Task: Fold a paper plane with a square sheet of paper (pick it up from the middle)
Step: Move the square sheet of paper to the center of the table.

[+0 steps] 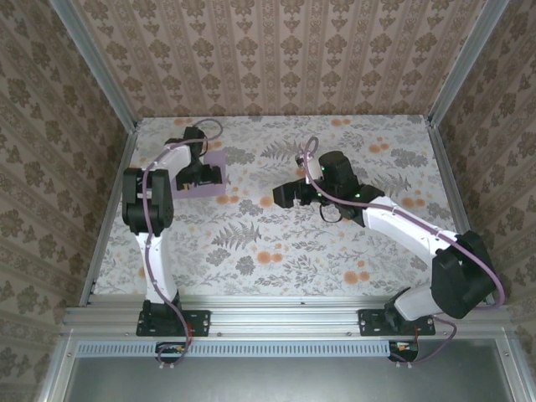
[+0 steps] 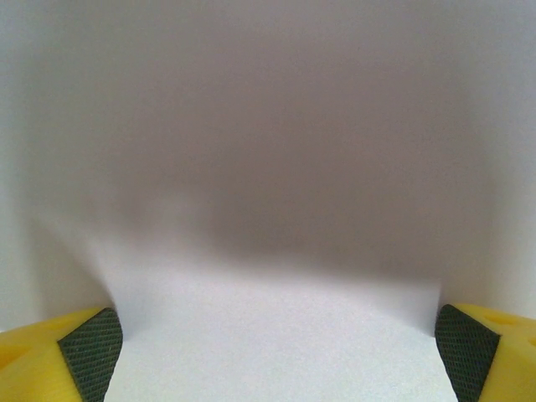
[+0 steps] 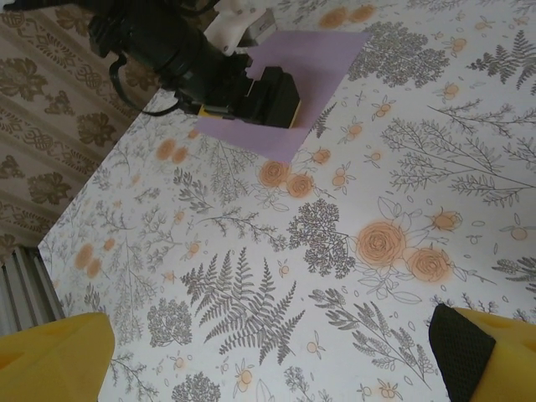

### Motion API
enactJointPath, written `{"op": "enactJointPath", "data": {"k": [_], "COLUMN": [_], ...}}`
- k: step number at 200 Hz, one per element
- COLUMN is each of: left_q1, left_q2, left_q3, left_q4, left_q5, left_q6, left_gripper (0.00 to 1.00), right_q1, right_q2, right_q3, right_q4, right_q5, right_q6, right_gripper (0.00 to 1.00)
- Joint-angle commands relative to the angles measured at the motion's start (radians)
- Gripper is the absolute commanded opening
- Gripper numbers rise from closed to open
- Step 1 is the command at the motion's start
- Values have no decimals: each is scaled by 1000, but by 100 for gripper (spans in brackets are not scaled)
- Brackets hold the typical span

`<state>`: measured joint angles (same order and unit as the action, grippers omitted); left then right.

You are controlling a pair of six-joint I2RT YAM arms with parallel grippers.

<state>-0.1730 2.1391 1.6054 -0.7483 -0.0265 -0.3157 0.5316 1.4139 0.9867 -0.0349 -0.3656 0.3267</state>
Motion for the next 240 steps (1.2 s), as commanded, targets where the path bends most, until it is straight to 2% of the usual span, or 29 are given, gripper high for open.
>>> {"op": "enactJointPath", "data": {"k": [1, 48, 74, 115, 135, 155, 186, 240], "left_q1": [-39, -157, -224, -261, -245, -188, -107, -22], "left_q2": [-77, -189, -218, -257, -274, -259, -180, -16], "left_q3": [-85, -254, -316, -304, -216, -167, -106, 41], "left_q4": [13, 44, 73, 56, 2, -11, -6, -19], "left_q5": [5, -30, -10, -38, -77, -86, -76, -64], "left_q6": [-94, -242, -293, -327, -295, -274, -249, -222], "left_gripper": [100, 100, 100, 100, 100, 100, 100, 100], "right_q1": [-10, -19, -27, -36, -44, -46, -47, -47], "right_q2": [-60, -106, -132, -163, -166, -161, -155, -129], "right_q3": [-33, -82, -109, -134, -134, -135, -135, -115], "right_q4": [-14, -63, -86, -102, -103, -90, -80, -78], "right_q5": [14, 2, -1, -13, -19, -27, -33, -40], "right_q6": [17, 4, -9, -22, -24, -14, -1, 12], "right_gripper": [100, 100, 100, 100, 100, 100, 100, 100]}}
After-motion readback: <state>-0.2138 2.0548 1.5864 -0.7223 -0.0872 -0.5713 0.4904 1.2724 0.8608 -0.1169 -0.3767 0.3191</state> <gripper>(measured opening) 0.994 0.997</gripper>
